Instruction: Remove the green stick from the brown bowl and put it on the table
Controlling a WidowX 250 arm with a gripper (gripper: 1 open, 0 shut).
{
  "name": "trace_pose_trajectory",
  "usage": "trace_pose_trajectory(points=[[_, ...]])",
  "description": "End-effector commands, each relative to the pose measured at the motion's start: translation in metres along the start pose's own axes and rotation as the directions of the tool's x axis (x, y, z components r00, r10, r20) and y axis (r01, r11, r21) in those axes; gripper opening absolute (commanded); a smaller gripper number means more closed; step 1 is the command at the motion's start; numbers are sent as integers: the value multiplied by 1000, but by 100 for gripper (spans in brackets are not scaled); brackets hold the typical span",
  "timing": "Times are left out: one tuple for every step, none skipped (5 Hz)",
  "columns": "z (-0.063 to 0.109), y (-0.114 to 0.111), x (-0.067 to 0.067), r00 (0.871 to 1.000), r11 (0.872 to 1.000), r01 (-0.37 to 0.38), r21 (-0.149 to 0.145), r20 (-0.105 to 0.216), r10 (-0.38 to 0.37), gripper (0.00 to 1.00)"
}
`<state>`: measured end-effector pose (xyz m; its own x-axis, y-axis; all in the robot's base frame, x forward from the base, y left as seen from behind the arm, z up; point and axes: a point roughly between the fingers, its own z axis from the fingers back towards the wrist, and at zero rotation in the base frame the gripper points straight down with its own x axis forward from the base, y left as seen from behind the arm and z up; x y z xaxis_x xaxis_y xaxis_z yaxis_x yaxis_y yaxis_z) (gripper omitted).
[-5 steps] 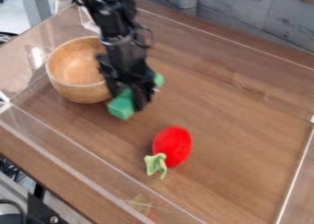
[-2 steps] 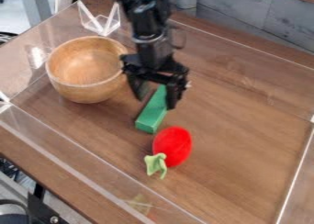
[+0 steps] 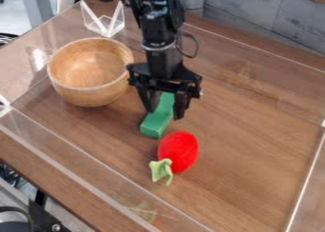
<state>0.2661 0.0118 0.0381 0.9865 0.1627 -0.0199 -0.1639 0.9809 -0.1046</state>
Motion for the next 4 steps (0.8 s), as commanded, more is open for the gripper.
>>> trace_pose_trajectory(points=[[7,6,3,999,1000,14,3,51,-14,0],[2,15,0,999,1000,17,3,44,-17,100],[0,10,3,999,1000,-29,3,40,29,100],[-3,6,7,997,997,-73,7,33,73,100]])
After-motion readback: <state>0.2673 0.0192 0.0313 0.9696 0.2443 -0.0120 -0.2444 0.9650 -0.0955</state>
